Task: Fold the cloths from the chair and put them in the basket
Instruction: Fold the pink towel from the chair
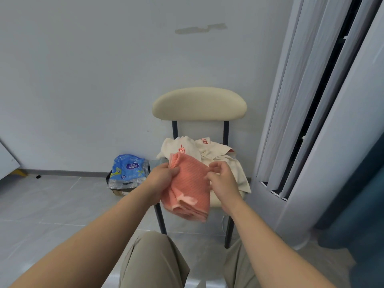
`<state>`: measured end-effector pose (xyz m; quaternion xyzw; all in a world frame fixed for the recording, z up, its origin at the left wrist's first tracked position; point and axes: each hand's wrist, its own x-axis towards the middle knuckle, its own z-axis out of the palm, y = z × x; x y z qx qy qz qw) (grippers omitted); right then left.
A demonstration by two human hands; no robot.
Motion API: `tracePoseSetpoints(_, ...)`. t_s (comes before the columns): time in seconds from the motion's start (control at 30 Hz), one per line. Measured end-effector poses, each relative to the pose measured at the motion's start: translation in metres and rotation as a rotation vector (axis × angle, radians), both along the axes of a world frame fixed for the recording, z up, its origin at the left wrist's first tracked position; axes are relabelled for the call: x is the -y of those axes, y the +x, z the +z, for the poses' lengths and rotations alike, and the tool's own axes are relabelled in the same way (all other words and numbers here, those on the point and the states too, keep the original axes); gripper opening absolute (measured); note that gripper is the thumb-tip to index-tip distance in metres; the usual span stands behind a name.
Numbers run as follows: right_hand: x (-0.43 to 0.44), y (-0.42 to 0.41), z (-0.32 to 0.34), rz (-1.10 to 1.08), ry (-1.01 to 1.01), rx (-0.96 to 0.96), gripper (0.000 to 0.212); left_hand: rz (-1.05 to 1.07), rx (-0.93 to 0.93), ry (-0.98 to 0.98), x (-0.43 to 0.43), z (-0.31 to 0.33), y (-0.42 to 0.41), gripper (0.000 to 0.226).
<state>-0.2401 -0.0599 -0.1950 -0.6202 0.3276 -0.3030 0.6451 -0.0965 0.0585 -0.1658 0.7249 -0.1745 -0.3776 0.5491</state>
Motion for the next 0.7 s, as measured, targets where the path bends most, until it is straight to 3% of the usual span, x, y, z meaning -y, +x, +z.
tracePoseSetpoints(0.1,0.019,-0.01,-0.005,0.066,-0.333,-0.184,0.05,-0.244,0.199,0.0,-0.01,0.011,0.01,0.025)
tracePoseSetpoints(0.17,0.028,-0.012,-0.005,0.174,-0.476,-0.25,0.045,-0.321,0.305,0.017,-0.014,0.019,0.016,0.037)
tracePoseSetpoints(0.27,0.029,-0.013,-0.001,0.3,-0.451,-0.211,0.029,-0.325,0.368,0.005,-0.015,0.026,0.023,0.042)
tracePoseSetpoints(0.43,0.031,-0.02,0.0,0.408,-0.351,-0.047,0.029,-0.24,0.292,-0.083,-0.015,0.032,0.025,0.03)
tracePoseSetpoints(0.57,0.031,-0.022,0.003,0.47,-0.458,-0.175,0.024,-0.2,0.323,-0.1,-0.015,0.031,0.027,0.029)
tracePoseSetpoints(0.7,0.031,-0.027,0.012,0.605,-0.634,-0.398,0.04,-0.2,0.42,-0.059,-0.02,0.026,0.045,0.013)
